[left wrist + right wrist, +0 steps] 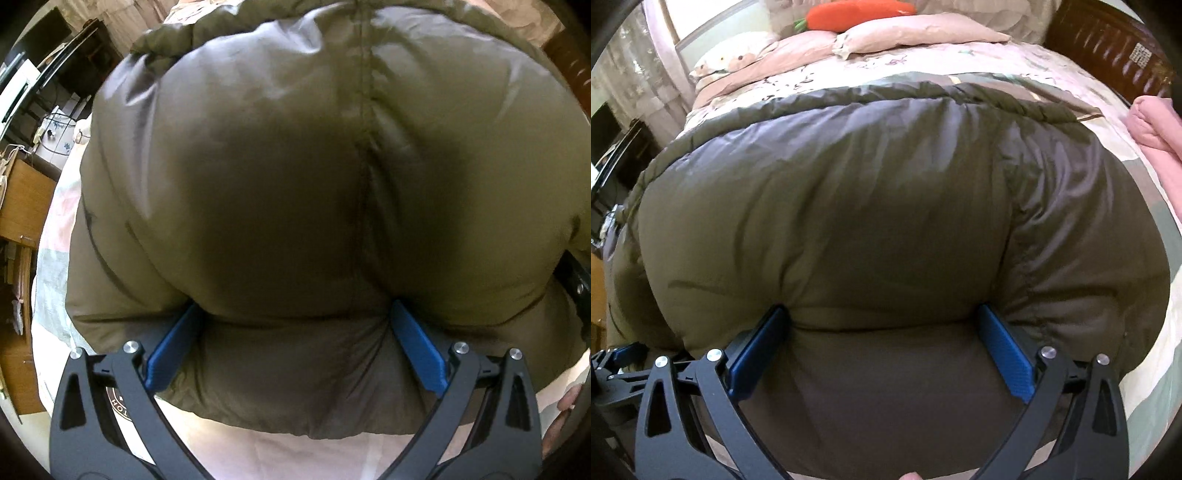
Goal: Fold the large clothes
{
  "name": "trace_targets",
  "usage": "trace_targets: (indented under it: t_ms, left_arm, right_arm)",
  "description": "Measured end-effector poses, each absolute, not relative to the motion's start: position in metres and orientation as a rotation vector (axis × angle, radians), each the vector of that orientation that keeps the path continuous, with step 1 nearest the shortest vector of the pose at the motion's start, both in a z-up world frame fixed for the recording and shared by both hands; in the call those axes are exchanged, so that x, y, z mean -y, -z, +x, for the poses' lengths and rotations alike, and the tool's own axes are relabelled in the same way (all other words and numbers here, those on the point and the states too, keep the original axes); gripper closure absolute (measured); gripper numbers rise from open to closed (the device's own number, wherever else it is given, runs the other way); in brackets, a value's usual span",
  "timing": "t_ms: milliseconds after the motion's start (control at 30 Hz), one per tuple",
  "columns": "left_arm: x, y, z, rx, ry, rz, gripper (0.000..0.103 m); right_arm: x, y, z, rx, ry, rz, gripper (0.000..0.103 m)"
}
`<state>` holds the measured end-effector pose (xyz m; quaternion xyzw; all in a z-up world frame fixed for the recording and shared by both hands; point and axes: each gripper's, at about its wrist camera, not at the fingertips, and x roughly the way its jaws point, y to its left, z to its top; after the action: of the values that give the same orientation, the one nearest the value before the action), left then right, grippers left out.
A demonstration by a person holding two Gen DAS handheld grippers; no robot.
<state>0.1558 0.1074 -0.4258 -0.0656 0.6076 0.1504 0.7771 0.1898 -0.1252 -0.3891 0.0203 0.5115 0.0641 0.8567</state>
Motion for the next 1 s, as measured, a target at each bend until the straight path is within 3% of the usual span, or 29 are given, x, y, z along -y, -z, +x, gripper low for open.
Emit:
trace_targets:
  t_ms: [533,733,1000]
  left_arm:
    - [-0.101,0.436,0.161,-1.313,-0.340,-0.138,0.002]
    - [-0.094,0.364,0.130,-1.241,-0.318,-0.180,0.002]
    - [-0.048,0.254,0.051,-1.193,-0.256,-0.123,0.002]
  right_arm:
    - [0.127,0.400,0.209,-1.187,-0.172,0.041,0.001]
    - [0.145,0.309,0.149,-0.968,-0.137,0.098,0.001]
    - [0.149,0.209,0.066,-1.011,-0.101,-0.010,0.001]
